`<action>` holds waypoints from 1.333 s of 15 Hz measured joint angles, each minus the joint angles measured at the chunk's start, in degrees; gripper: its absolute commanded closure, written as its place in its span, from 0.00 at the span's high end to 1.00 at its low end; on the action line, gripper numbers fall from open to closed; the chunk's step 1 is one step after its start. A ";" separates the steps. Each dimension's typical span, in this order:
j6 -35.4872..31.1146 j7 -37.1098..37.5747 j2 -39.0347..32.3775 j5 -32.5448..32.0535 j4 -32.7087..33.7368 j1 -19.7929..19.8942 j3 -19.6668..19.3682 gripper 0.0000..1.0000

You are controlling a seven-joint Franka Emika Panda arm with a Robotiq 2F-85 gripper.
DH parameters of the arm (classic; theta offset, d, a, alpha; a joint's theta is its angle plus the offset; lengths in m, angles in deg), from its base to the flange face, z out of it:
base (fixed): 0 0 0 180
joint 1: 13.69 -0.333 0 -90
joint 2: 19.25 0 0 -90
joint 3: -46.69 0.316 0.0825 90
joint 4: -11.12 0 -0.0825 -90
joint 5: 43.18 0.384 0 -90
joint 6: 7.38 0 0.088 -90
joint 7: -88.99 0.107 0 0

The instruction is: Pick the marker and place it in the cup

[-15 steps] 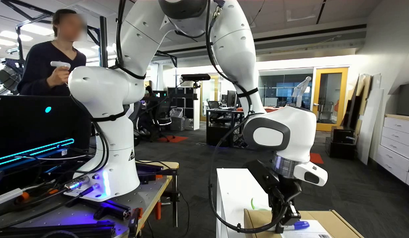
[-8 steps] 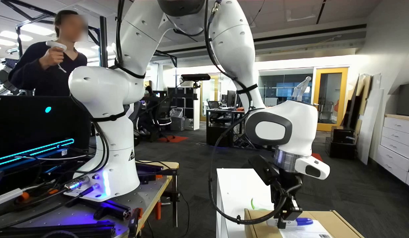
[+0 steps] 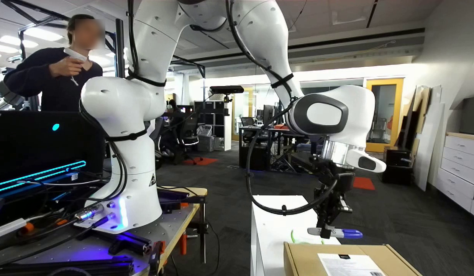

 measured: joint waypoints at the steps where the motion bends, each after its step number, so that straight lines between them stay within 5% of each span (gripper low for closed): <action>1: 2.64 0.67 0.20 -1.12 0.53 -0.40 -0.06 0.06; 11: 19.46 3.12 -1.48 -6.87 5.62 -7.16 2.29 0.06; 20: 30.25 3.62 -12.55 -12.60 13.57 -14.14 5.28 0.06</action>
